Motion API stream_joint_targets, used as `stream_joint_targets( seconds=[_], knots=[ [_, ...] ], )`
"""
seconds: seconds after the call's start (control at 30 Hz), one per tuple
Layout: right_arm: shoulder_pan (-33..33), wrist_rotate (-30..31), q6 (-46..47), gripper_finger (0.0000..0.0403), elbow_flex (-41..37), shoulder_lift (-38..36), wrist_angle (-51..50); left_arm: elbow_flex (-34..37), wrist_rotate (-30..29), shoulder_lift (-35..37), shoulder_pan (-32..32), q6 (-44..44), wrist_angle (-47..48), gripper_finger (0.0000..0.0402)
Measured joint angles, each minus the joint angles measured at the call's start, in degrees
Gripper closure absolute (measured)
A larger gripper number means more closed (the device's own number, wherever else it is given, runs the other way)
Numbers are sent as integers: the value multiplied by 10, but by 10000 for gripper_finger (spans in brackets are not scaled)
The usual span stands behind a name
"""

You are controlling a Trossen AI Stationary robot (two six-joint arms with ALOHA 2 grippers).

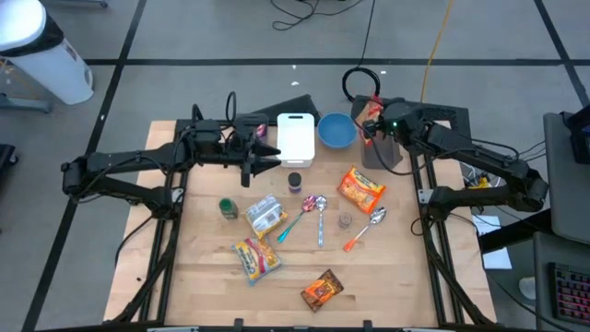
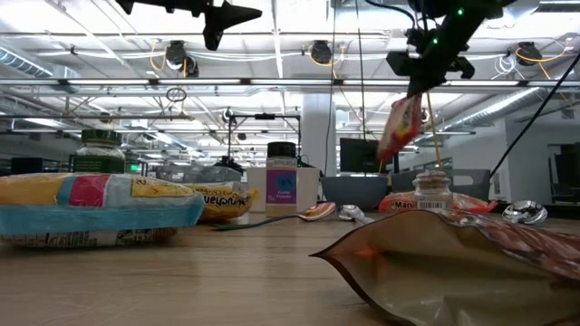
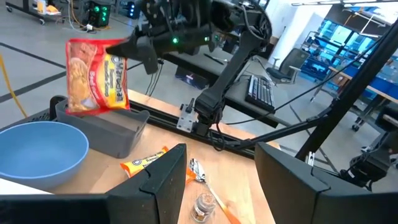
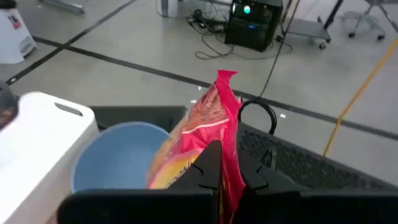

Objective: Pick & Place Food Item
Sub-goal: Put the red noodle pack into the right black bin

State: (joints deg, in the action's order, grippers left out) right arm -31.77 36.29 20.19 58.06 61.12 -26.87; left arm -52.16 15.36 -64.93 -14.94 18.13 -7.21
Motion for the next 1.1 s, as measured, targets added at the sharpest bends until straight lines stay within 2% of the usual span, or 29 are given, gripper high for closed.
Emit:
stream_joint_targets(
  seconds=[0.3,0.83,0.93,1.1],
  knots=[
    [13,23,48,403,-52,-20,20,0,0,0,0,0,2,201],
    [19,23,23,403,-65,-32,29,0,-3,0,0,0,2,201],
    [19,-29,-3,403,-65,-43,62,0,-1,0,0,0,2,202],
    [19,-216,-44,403,-65,-64,168,0,84,0,-19,-1,15,201]
  ],
)
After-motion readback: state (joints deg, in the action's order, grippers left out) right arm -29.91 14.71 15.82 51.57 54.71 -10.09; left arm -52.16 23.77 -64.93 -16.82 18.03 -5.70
